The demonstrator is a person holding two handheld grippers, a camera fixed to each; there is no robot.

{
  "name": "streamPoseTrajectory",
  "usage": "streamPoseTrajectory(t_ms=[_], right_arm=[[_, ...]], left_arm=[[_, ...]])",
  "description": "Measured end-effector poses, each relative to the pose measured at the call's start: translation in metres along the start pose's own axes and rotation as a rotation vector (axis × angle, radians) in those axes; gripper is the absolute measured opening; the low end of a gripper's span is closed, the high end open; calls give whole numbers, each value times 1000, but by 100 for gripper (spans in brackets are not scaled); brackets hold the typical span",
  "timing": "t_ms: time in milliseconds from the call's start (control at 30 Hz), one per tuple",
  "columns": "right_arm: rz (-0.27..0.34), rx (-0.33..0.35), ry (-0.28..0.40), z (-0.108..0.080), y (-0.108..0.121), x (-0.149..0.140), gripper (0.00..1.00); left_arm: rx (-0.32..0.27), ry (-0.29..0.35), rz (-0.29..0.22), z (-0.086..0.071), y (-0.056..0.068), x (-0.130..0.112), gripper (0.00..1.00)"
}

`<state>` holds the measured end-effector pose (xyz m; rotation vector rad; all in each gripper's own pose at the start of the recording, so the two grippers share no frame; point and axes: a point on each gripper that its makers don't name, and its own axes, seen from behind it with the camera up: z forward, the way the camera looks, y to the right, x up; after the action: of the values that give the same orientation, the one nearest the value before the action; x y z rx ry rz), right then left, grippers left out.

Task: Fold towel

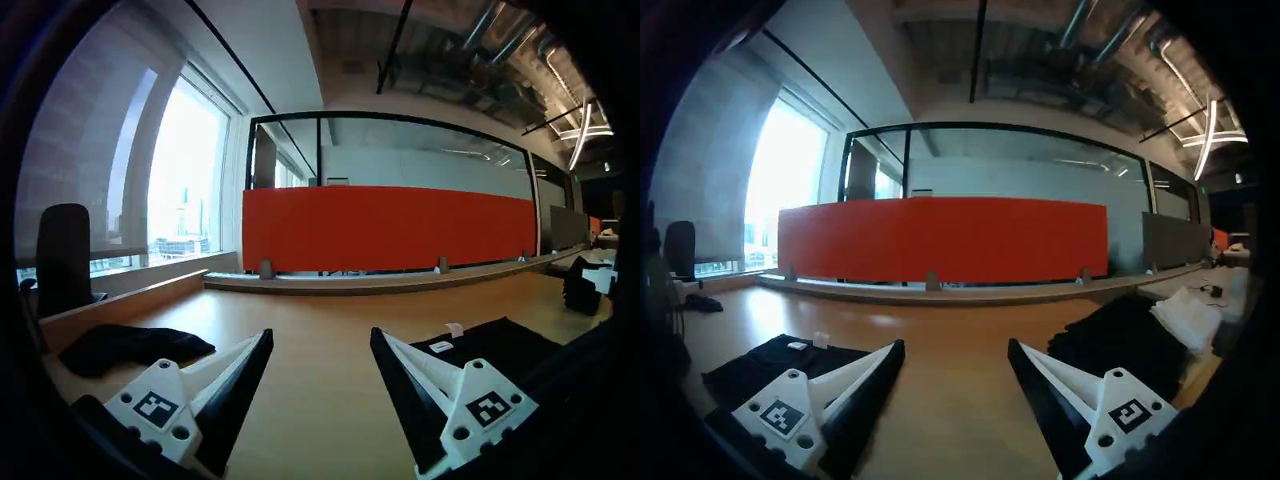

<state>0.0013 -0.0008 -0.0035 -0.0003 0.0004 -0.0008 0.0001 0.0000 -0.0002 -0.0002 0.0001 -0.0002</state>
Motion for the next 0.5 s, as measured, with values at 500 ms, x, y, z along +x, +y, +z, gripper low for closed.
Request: streamPoseTrajectory(t_ms=[500], right_arm=[[4, -1, 18, -2, -5, 35, 100]], left_arm=[[7, -3, -5, -11, -7, 31, 90]])
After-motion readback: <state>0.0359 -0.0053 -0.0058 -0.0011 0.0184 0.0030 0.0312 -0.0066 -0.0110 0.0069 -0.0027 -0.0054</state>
